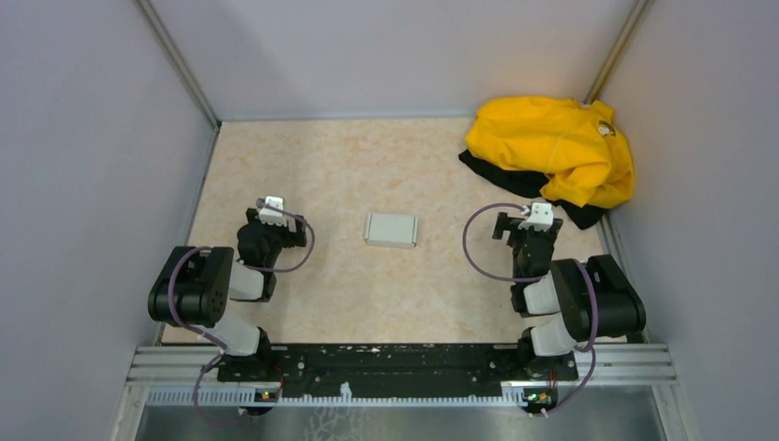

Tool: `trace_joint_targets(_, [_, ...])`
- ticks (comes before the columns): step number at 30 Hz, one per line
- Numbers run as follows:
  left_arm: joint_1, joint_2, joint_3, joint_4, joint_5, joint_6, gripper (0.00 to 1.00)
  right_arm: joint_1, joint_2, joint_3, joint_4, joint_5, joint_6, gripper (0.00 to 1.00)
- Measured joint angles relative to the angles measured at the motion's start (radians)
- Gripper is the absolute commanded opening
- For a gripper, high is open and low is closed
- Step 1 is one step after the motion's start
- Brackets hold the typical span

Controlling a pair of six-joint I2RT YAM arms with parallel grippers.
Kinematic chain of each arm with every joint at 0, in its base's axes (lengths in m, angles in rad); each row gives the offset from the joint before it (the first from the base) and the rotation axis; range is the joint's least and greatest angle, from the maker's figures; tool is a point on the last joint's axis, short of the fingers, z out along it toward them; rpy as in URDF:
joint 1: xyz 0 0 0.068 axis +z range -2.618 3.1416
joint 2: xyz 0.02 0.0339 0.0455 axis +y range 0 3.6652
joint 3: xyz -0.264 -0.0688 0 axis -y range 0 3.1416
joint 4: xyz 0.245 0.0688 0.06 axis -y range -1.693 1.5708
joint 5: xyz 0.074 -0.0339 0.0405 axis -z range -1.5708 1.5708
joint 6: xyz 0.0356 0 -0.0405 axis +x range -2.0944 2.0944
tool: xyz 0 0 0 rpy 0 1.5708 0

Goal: Fold the paper box

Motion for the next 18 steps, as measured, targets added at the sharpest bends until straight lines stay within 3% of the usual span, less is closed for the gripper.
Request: trace_joint_targets(18, [0.0,0.001,0.026,0.04,-0.017,-0.025,0.99,0.0,0.0,0.011,-0.031,-0.075,-0.018,0.99])
